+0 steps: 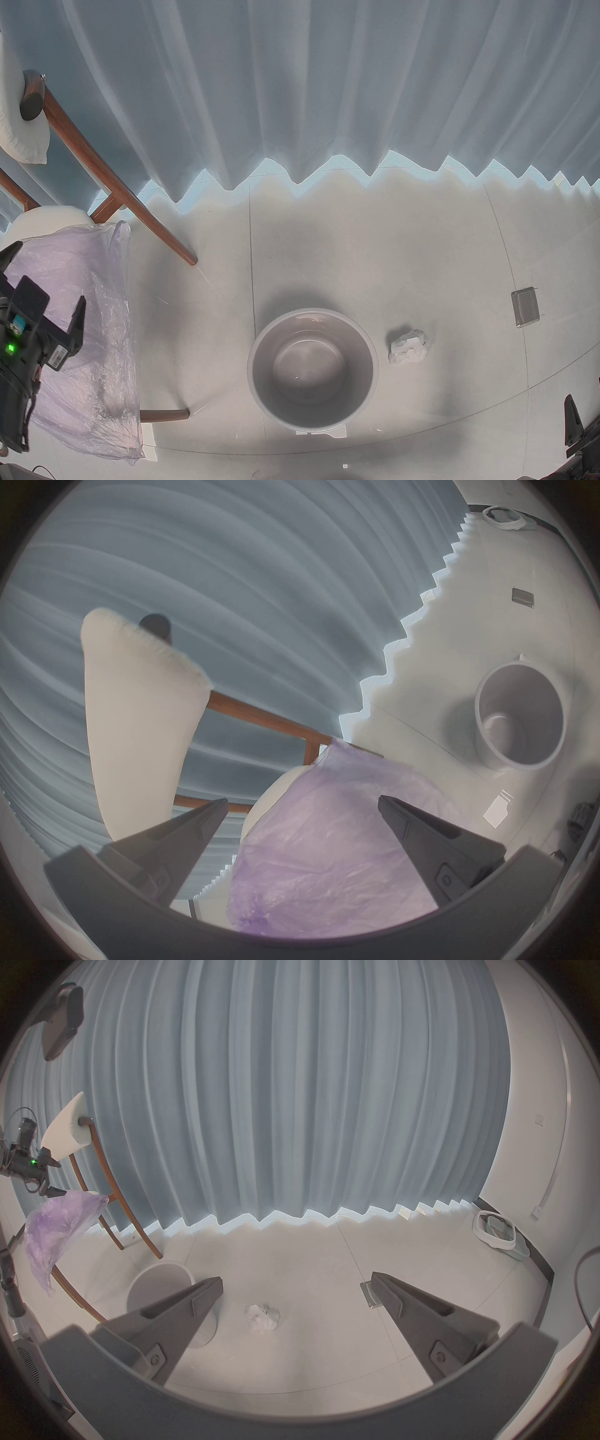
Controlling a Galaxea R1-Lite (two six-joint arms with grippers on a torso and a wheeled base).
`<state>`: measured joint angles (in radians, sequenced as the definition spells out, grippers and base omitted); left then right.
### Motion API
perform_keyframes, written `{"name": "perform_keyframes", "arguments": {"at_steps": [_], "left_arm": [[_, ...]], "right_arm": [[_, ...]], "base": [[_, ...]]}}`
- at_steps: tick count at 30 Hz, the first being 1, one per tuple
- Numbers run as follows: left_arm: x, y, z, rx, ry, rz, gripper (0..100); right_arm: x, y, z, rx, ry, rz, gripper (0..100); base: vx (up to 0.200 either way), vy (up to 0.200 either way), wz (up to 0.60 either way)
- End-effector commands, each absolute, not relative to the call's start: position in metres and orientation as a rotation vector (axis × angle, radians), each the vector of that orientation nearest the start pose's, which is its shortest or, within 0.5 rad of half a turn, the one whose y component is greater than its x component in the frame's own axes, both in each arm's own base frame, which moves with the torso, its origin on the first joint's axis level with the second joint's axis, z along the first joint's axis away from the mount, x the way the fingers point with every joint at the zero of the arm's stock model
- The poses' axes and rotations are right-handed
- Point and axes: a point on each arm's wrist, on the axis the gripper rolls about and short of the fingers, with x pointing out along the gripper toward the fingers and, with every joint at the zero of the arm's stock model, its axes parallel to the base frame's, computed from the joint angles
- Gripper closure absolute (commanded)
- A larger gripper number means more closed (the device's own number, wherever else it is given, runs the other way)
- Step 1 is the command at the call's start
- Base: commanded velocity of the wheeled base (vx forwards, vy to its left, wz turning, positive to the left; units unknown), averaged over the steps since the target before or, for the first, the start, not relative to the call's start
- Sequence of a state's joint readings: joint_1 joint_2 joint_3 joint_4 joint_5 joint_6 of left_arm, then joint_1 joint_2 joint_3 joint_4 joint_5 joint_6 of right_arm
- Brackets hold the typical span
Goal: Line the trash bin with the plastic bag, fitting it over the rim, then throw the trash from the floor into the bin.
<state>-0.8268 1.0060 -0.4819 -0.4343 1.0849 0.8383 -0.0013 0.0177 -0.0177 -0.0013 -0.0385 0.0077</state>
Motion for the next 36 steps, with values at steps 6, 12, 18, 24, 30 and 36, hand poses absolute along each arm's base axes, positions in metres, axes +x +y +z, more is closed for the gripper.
{"name": "perform_keyframes", "arguments": {"at_steps": [6,12,18,24,30,36], "left_arm": [[0.107,-0.147,0.187,1.023,0.192,0.233,0],[0.107,-0.178,0.171,0.998,0.19,0.297,0],[0.109,-0.183,0.15,1.07,0.227,0.356,0],[0.115,-0.177,0.136,1.092,0.254,0.388,0],[0.117,-0.183,0.121,1.074,0.251,0.393,0],[0.117,-0.177,0.105,1.136,0.276,0.415,0]], "right_arm": [[-0.023,-0.001,0.076,0.008,0.0,-0.04,0],[-0.023,-0.001,0.076,0.008,0.0,-0.04,0],[-0.023,-0.001,0.076,0.008,0.0,-0.04,0],[-0.023,-0.001,0.076,0.008,0.0,-0.04,0],[-0.023,-0.001,0.076,0.008,0.0,-0.04,0],[-0.023,-0.001,0.076,0.008,0.0,-0.04,0]], "base": [[0.0,0.0,0.0],[0.0,0.0,0.0],[0.0,0.0,0.0],[0.0,0.0,0.0],[0.0,0.0,0.0],[0.0,0.0,0.0]]}}
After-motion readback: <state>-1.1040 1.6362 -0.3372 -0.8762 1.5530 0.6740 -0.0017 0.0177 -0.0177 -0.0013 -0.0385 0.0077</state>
